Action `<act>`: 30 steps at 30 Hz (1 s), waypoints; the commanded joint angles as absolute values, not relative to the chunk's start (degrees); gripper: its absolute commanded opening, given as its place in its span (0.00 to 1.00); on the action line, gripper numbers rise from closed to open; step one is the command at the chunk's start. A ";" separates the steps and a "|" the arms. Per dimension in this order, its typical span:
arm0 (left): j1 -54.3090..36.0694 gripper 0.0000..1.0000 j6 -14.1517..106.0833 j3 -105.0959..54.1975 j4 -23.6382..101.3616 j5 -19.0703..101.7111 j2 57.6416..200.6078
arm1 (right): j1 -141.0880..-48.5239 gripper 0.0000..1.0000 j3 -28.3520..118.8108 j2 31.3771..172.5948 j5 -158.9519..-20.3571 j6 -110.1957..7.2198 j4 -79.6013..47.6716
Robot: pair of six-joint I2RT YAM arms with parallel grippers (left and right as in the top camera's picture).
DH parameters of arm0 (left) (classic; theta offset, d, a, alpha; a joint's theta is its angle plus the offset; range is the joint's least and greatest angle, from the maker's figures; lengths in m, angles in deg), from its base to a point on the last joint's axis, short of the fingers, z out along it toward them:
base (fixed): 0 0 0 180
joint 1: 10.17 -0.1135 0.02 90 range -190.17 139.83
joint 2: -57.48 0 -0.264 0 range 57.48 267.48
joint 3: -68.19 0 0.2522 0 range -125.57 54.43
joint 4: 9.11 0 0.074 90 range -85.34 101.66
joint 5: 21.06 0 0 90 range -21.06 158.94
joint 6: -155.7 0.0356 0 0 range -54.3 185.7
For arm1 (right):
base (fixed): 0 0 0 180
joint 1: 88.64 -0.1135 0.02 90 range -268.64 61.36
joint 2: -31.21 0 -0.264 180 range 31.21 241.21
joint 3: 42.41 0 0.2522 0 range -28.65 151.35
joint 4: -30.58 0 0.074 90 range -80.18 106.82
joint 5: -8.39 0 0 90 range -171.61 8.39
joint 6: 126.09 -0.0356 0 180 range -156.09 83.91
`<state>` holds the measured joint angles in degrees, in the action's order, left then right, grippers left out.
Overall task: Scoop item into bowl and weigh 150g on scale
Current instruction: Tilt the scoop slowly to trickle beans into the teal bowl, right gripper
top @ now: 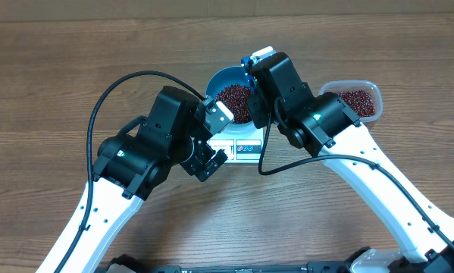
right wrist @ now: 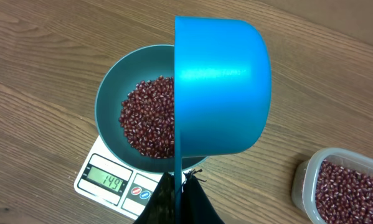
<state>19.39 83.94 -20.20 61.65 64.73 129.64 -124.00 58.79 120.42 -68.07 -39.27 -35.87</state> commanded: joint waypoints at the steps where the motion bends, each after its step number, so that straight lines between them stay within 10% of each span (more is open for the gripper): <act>1: 19.00 1.00 84.99 -21.49 61.39 64.90 129.49 | -124.26 0.04 60.37 120.12 -67.26 -39.23 -35.47; 30: 19.00 0.99 84.99 -21.49 61.39 64.90 129.49 | -124.26 0.04 60.37 120.29 -67.13 -39.27 -35.76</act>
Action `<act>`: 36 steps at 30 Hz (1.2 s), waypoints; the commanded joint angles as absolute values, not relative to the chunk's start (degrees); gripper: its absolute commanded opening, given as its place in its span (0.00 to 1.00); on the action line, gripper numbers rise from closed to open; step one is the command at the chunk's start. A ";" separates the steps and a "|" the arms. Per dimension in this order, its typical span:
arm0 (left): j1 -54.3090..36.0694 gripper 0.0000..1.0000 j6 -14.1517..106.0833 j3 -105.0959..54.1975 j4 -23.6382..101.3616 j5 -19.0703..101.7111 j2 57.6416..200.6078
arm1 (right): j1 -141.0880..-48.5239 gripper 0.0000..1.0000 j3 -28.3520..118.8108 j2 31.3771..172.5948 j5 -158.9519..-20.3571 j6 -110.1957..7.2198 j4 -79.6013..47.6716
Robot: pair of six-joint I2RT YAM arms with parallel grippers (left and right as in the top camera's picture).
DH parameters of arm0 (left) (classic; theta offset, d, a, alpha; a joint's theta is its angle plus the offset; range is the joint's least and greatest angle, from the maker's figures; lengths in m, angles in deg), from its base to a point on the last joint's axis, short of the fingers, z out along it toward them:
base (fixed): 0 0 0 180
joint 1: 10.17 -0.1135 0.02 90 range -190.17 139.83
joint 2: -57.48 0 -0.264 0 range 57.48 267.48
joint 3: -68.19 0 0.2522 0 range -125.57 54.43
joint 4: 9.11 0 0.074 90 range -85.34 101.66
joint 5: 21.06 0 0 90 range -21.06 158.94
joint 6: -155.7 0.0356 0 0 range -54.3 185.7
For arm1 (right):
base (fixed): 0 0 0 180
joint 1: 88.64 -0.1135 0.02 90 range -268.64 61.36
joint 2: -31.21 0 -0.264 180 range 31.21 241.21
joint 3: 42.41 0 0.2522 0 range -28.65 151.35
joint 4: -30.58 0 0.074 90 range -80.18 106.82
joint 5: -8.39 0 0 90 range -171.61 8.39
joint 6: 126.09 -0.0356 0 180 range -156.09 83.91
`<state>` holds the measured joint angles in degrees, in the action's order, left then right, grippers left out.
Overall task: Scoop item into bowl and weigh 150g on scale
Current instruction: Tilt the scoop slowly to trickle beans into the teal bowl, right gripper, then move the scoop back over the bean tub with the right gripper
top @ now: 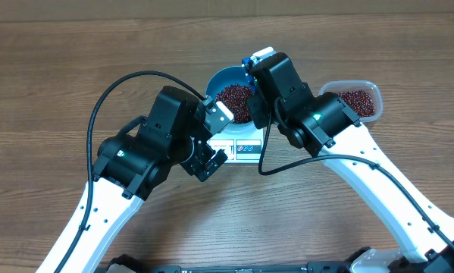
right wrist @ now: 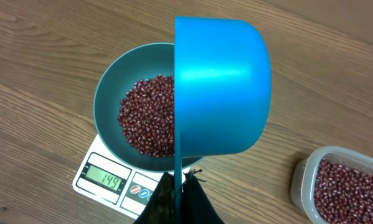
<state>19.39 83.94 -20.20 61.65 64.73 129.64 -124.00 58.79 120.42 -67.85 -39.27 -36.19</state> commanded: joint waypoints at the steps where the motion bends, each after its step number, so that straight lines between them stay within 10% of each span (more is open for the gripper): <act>1: 19.00 1.00 84.99 -21.49 61.39 64.90 129.49 | -124.26 0.04 60.37 120.29 -67.26 -39.27 -35.76; 36: 19.00 1.00 84.99 -21.49 61.39 64.90 129.49 | -113.55 0.04 60.37 120.29 -87.17 -54.37 -35.71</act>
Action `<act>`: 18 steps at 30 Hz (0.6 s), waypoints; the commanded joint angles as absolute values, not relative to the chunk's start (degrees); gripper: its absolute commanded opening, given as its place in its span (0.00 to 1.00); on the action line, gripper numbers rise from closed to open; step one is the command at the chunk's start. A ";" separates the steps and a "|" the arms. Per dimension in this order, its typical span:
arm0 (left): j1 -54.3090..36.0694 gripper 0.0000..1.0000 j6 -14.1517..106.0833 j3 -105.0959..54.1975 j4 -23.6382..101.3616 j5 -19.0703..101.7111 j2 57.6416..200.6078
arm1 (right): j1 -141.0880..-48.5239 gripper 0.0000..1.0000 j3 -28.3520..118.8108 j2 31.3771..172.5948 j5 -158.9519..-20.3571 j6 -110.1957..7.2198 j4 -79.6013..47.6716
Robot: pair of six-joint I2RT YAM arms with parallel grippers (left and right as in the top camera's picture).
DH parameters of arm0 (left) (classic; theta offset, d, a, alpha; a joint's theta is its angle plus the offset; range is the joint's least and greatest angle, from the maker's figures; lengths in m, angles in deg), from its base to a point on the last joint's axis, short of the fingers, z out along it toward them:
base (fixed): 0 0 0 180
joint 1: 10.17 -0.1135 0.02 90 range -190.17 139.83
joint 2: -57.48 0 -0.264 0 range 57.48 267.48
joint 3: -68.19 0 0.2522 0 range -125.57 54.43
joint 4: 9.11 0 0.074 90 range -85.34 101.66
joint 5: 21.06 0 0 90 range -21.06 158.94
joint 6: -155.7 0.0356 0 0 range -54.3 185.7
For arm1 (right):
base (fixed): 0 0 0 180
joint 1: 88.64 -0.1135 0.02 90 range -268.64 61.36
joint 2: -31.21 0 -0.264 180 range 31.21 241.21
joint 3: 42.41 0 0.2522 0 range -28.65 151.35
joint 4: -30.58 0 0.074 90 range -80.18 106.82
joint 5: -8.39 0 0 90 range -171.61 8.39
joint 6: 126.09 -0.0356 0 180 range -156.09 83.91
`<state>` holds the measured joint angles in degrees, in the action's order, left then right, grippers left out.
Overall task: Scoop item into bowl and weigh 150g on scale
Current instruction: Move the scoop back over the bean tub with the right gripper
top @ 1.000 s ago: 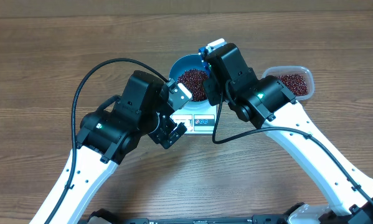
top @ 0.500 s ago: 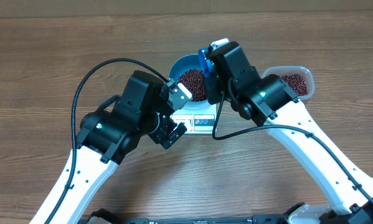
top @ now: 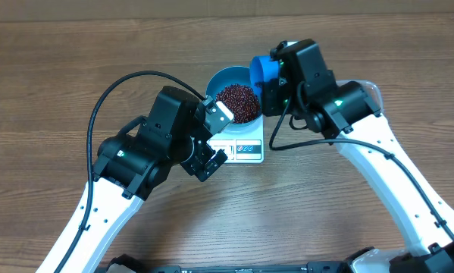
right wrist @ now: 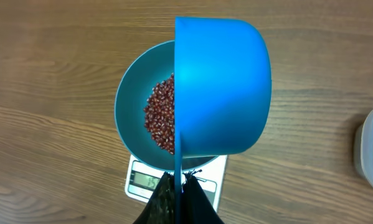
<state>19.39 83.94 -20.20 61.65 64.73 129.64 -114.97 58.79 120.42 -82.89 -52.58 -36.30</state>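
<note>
A teal bowl [top: 225,79] of red beans [right wrist: 162,115] stands on the white scale [top: 249,149]. The scale's display [right wrist: 142,182] is blurred and partly hidden; it seems to begin with 15. My right gripper [right wrist: 179,186] is shut on the thin handle of the blue scoop [right wrist: 223,87], which is tipped on its side above the bowl's right rim. From overhead the scoop [top: 261,70] and right gripper [top: 273,82] hang at the bowl's right edge. My left gripper [top: 210,163] sits at the scale's left side, open and holding nothing.
A clear tub of red beans stands to the right of the scale, mostly hidden under my right arm [top: 348,106] from overhead. My left arm's black cable [top: 105,98] loops over the wooden table [top: 52,68] at the left.
My right gripper has moved right and farther back with the scoop, uncovering most of the bowl from overhead. The display read 149 then; now it seems to begin with 15. The left arm is unchanged.
At both earlier moments my right gripper held the tipped scoop over the bowl's right half with the scale reading 149. Now the scoop is at the bowl's right rim, and the display seems changed. My left arm stayed beside the scale throughout.
</note>
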 commanded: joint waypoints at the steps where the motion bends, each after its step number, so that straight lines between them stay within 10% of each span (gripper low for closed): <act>1: 19.00 1.00 84.99 -21.49 61.39 64.90 129.49 | -113.07 0.04 60.37 120.29 -88.20 -54.48 -35.60; 18: 19.00 1.00 84.99 -21.49 61.39 64.90 129.49 | -105.20 0.04 60.37 120.29 -95.68 -56.30 -34.40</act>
<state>19.39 83.94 -20.20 61.65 64.73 129.64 -106.58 58.79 120.42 -94.80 -55.64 -34.93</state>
